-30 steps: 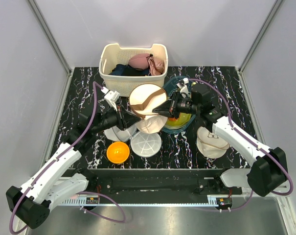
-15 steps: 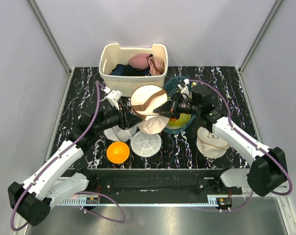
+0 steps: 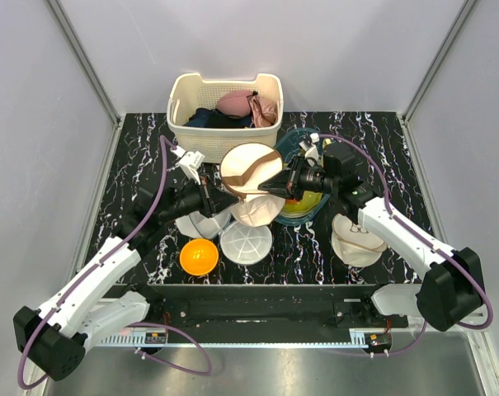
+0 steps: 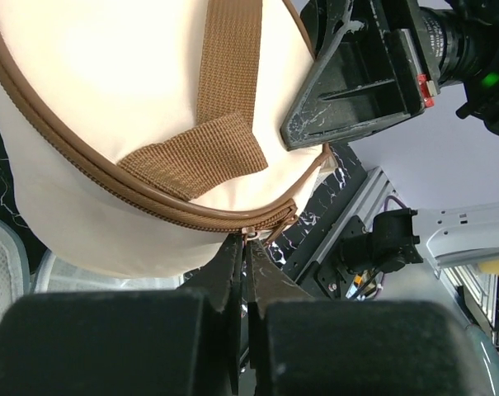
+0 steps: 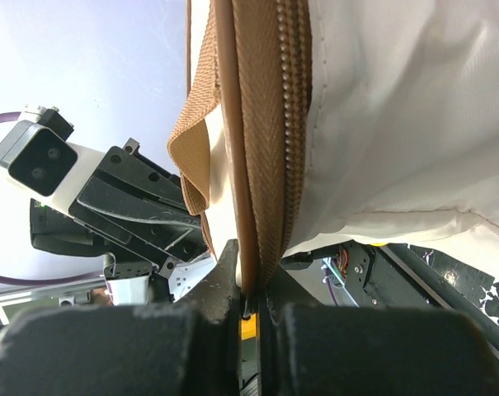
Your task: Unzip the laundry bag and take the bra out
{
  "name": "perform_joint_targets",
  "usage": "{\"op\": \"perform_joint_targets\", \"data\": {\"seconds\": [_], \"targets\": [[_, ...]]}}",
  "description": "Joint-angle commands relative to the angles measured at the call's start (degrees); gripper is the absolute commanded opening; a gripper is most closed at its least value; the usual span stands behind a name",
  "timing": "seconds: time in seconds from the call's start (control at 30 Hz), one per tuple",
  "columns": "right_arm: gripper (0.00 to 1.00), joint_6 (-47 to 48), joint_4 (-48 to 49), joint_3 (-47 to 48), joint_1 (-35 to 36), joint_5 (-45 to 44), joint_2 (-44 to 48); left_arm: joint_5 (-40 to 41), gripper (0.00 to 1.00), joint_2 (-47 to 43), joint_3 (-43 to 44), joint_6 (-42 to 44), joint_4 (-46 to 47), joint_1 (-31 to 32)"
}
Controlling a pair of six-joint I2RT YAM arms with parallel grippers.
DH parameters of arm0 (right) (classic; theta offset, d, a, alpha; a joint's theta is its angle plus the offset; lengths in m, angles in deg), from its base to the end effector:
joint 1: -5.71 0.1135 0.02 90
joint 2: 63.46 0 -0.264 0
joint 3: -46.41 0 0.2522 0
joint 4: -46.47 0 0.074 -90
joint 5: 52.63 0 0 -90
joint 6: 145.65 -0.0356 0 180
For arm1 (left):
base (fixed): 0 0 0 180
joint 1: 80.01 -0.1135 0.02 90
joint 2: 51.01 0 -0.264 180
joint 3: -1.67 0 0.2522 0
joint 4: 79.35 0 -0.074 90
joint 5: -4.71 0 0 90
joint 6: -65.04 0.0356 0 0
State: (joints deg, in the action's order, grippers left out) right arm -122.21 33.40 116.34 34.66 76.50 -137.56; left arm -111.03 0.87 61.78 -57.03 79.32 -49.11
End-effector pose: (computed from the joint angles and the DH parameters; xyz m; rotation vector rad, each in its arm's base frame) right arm 0.2484 0.1631 0.3189 0.1600 2.2148 1.6848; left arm 0.1722 -0.1211 0.3333 0.3267 1.9120 -1.1633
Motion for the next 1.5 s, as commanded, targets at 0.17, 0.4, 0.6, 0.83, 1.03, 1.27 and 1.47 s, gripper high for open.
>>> {"op": "perform_joint_targets", "data": {"seconds": [0.17, 0.4, 0.6, 0.83, 1.03, 1.27, 1.47], "targets": [[0.0, 2.5, 3.1, -0.3, 0.1, 3.7, 3.4, 11.1, 0.0, -1.3, 3.9, 2.1, -5.9, -1.7], [0.0, 14.2, -8.3, -1.1, 0.1, 10.8, 6.3, 8.8, 0.0, -1.1, 4.9, 1.0, -9.4, -12.5], [0.0, 27.9, -21.6, -1.7, 0.1, 12.1, 9.5, 5.4, 0.0, -1.3, 3.9, -2.2, -5.9, -17.7], [0.72, 26.9, -23.5, 6.4, 0.1, 1.2, 4.9, 2.1, 0.0, -1.3, 4.5, -2.9, -6.1, -17.6], [0.84, 23.9, -28.5, 9.4, 0.1, -10.5, 9.0, 3.2, 0.0, -4.3, 6.7, -1.9, -11.7, -17.6], [0.85, 24.6, -33.0, 7.2, 2.1, -15.0, 12.1, 2.1, 0.0, -5.4, 2.8, -2.1, -11.7, -17.5], [0.89, 25.9, -34.3, 9.0, 18.0, -25.6, 7.1, 9.3, 0.0, -5.0, 6.8, 2.9, -19.0, -17.6]]}}
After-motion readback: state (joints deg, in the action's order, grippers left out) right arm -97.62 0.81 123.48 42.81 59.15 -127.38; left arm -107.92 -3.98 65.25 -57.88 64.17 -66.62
